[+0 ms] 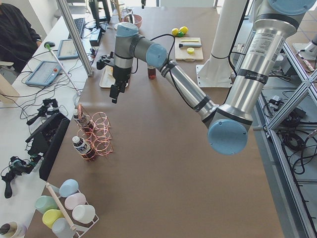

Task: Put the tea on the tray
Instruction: 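Reach the right gripper to the standing tea bottle while the left arm withdraws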

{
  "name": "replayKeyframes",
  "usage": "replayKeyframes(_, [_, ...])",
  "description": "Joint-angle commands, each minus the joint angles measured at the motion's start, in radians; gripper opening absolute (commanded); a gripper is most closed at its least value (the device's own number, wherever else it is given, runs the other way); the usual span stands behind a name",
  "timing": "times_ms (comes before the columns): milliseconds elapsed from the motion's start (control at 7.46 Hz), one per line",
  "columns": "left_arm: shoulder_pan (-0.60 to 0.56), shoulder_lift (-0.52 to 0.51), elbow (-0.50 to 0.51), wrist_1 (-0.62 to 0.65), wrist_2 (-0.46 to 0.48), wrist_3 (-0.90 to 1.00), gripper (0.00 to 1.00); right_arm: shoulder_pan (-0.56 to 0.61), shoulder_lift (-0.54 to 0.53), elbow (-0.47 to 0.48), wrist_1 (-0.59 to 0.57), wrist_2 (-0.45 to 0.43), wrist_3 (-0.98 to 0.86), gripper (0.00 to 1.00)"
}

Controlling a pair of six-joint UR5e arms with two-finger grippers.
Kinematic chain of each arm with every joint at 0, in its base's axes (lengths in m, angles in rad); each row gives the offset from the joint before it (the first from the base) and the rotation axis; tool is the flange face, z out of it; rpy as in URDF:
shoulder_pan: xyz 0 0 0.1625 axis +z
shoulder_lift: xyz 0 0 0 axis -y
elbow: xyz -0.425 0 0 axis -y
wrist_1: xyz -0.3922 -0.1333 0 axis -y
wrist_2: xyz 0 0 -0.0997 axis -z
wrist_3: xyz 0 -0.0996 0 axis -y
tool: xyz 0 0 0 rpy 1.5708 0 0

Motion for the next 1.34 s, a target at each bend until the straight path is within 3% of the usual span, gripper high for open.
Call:
replayKeyframes(0, [-0.152, 0.064, 0.081, -0.007, -0.065, 0.227, 0.97, -0.212, 0.183, 0.016, -0.002, -0.1, 0.337, 1.0])
replayKeyframes(402, [-0.241, 0.099, 0.129, -0.006, -0.169, 0.349, 0.98, -0.413, 0.348, 0.013, -0.003, -0.195, 0.595, 1.0])
replayKeyframes(670, [-0.308, 0.131, 0.19, -0.023, -0.176, 0.472, 0.98, -0.48, 0.391, 0.016, -0.005, -0.247, 0.683, 1.0])
replayKeyframes(805, [-0.341, 0.139, 0.212, -0.029, -0.176, 0.508, 0.98, -0.513, 0.426, 0.017, -0.046, -0.269, 0.685, 1.0])
replayKeyframes(1073, [-0.384, 0.168, 0.212, -0.034, -0.177, 0.566, 0.98, -0.637, 0.628, 0.017, -0.342, -0.374, 0.685, 1.0])
replayKeyframes(1207, [-0.413, 0.194, 0.213, -0.032, -0.177, 0.613, 0.98, -0.699, 0.652, 0.014, -0.358, -0.448, 0.724, 1.0])
